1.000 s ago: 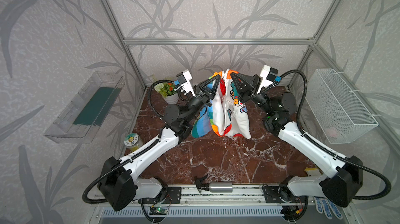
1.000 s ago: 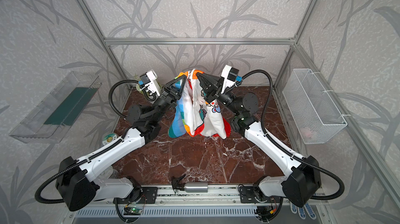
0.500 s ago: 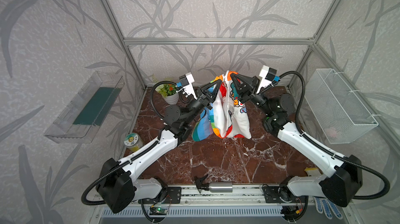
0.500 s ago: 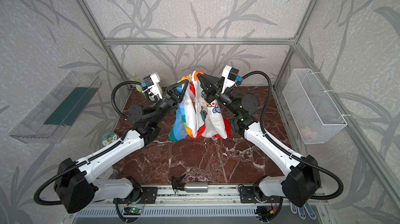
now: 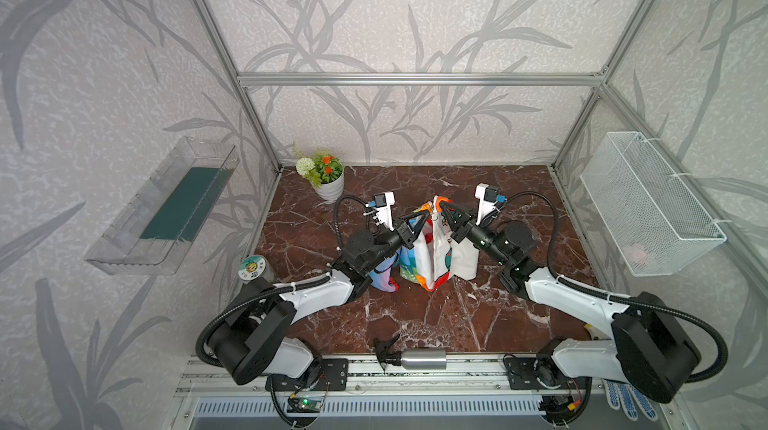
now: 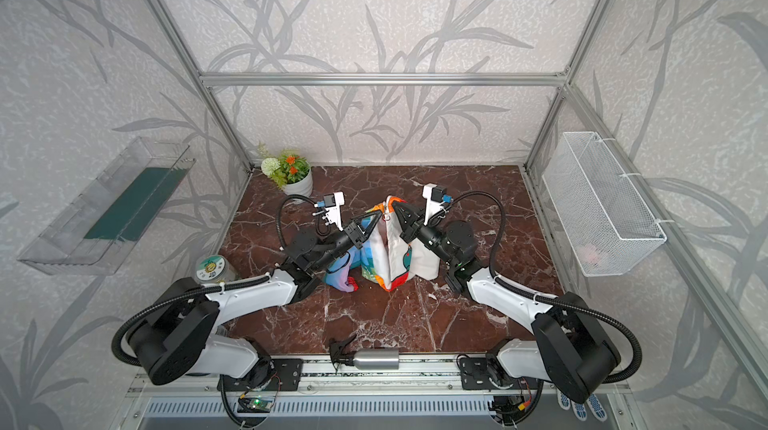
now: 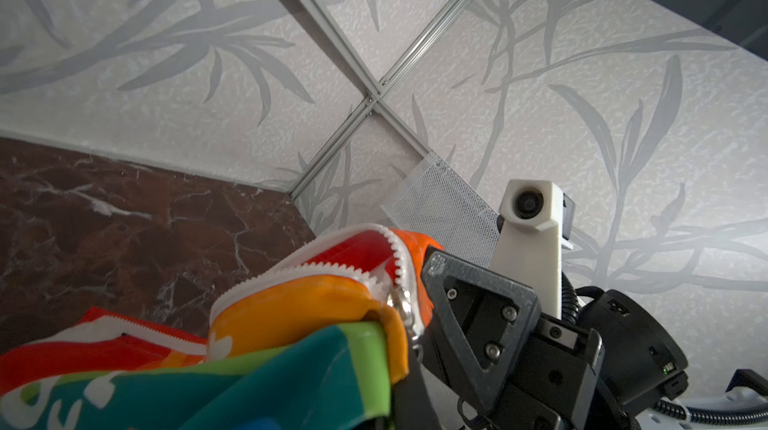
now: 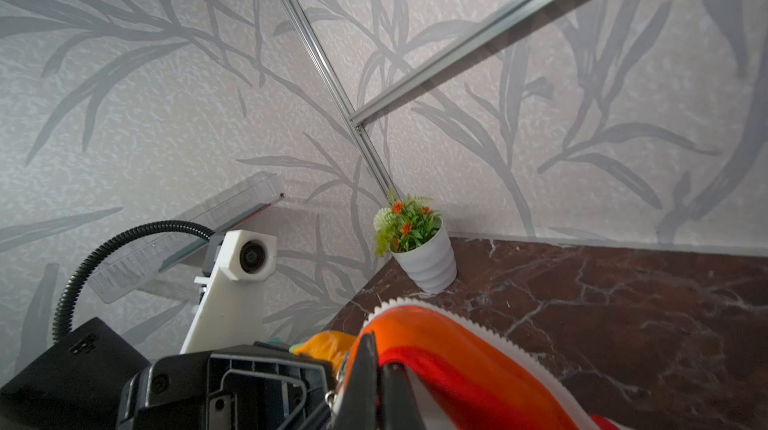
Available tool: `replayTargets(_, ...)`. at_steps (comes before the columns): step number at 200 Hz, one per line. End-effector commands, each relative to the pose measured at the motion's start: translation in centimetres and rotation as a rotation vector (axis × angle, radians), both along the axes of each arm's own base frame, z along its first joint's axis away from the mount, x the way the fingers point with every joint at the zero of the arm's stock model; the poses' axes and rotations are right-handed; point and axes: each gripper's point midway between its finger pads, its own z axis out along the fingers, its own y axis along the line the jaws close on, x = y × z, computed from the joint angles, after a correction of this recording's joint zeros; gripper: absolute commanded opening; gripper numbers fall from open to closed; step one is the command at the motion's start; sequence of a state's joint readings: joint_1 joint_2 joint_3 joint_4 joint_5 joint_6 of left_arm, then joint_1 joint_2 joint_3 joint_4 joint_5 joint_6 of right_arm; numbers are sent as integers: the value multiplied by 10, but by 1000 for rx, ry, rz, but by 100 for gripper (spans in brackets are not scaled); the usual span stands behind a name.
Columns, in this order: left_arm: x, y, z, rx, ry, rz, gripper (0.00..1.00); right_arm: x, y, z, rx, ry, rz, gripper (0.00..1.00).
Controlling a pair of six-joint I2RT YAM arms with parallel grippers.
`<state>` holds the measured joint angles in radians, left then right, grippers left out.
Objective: Zip up the jacket
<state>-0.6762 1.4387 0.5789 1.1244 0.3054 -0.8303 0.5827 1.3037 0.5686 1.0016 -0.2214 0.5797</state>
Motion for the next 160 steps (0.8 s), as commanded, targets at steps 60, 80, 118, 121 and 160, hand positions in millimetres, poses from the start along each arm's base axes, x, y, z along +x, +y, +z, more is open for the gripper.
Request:
replayTargets(60,-8,-8,-6,-36,0,-37,0,-27,-39,-16,67,110,-103,67)
replayTargets(80,-11,-8,-6,-41,2,-45,0,-37,-47,-26,37,195,-113,75)
replayTargets(118,-14,-8,-3,-50,-2,-54,0,-65,-51,-38,7,350,-77,77)
replayTargets(121,-15,-8,-3,-50,-1,-56,0,-68,-50,-38,4,351,-70,77)
replayTargets(160,-18,-5,2,-60,-9,-56,0,-83,-23,-42,-69,318,7,66)
